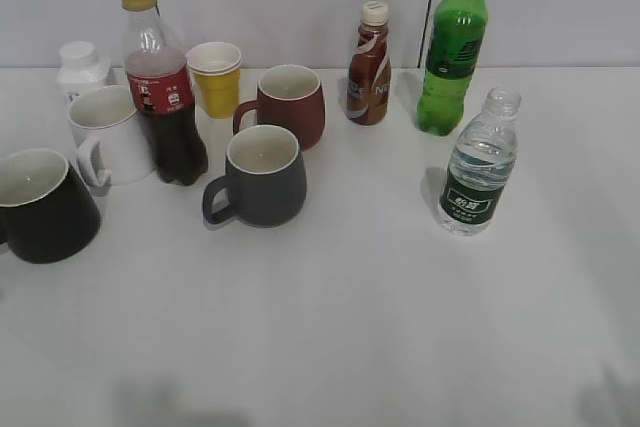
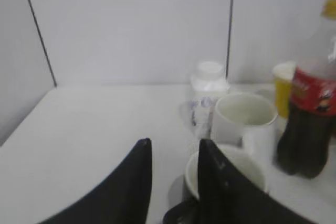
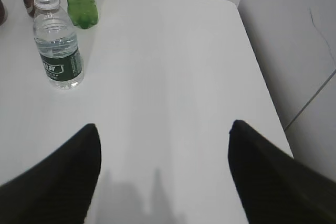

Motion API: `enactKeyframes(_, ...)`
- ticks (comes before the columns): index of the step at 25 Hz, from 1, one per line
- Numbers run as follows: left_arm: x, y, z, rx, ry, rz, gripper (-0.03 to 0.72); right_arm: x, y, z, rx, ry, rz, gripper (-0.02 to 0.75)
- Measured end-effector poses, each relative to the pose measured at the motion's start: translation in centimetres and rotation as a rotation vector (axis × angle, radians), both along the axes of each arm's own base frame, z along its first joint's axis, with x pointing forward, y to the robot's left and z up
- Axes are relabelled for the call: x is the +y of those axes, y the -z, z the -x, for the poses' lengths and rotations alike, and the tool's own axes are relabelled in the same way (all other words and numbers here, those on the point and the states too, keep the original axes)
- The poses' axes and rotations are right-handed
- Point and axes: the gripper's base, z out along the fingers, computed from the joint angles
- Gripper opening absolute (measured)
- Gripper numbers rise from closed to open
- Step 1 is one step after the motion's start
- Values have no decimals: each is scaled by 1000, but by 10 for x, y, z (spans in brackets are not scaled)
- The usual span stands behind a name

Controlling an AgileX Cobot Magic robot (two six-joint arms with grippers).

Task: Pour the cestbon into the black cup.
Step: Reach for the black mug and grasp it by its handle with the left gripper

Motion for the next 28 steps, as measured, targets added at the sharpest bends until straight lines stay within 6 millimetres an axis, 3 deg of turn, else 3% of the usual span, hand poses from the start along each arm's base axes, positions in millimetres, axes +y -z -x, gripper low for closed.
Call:
enactKeyframes(4,11,32,-23,174,-86,71,250,0,0,0,0,0,0,582)
enactKeyframes(8,17,50,-35,214,-127,100,249,0,0,0,0,0,0,582)
enactKeyframes(15,17,80,-31,278,-134,98,265,0,0,0,0,0,0,582)
enactKeyframes(20,17,92,-35,282,-132,93,344,0,0,0,0,0,0,582)
enactKeyframes(28,13,119,-44,321,-72,83,362,0,0,0,0,0,0,582)
